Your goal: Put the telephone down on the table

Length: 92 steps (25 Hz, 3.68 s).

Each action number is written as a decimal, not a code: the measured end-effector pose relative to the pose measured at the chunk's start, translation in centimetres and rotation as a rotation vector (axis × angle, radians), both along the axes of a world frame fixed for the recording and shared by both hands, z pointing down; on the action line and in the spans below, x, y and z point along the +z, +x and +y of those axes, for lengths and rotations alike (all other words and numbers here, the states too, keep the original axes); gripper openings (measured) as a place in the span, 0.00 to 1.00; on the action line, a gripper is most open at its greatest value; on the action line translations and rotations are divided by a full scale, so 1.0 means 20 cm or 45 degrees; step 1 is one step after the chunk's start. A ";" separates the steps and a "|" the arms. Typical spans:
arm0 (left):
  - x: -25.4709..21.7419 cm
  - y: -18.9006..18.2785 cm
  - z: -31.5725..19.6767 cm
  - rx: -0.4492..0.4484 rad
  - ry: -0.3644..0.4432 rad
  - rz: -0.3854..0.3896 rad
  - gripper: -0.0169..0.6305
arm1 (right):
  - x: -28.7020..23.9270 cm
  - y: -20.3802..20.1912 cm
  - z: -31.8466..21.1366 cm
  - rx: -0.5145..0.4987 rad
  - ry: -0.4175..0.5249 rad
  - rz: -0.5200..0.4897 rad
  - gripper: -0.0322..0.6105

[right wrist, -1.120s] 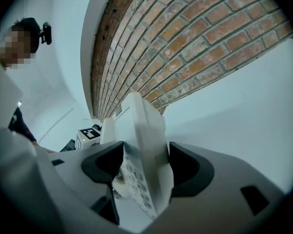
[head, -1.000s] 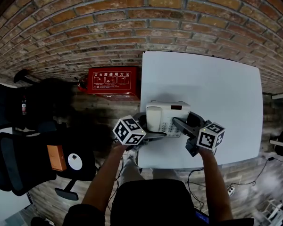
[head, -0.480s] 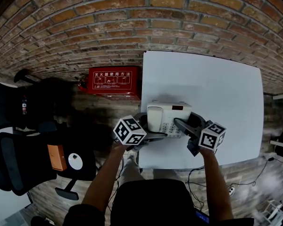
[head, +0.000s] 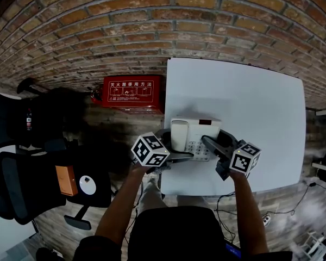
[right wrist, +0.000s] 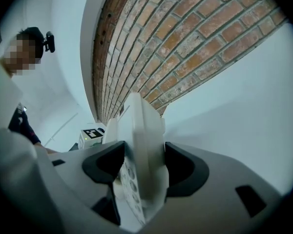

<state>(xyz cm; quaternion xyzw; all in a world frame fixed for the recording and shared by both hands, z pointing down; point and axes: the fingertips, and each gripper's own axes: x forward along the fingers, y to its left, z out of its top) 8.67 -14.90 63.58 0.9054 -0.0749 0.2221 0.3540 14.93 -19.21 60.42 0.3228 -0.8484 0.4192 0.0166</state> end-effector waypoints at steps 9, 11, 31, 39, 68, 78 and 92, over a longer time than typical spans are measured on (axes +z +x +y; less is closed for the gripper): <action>0.01 0.00 -0.02 -0.001 -0.044 0.002 0.74 | 0.02 0.00 -0.02 0.019 -0.049 -0.016 0.46; 0.02 0.00 -0.02 -0.003 -0.045 0.004 0.75 | 0.03 0.00 -0.02 0.020 -0.050 -0.022 0.46; 0.03 -0.06 -0.10 -0.132 0.086 -0.039 0.83 | 0.11 0.03 -0.03 0.074 -0.111 -0.050 0.41; 0.04 -0.07 -0.11 -0.139 0.087 -0.038 0.83 | 0.14 0.03 -0.04 0.086 -0.141 -0.045 0.41; -0.21 -0.15 -0.14 0.066 0.508 -0.272 0.82 | 0.17 0.04 -0.06 0.132 -0.224 -0.016 0.41; -0.31 -0.20 -0.19 0.057 0.736 -0.432 0.36 | 0.17 0.04 -0.06 0.142 -0.230 -0.004 0.41; -0.21 -0.19 -0.17 0.162 0.824 -0.663 0.04 | 0.16 0.03 -0.06 0.130 -0.236 0.027 0.41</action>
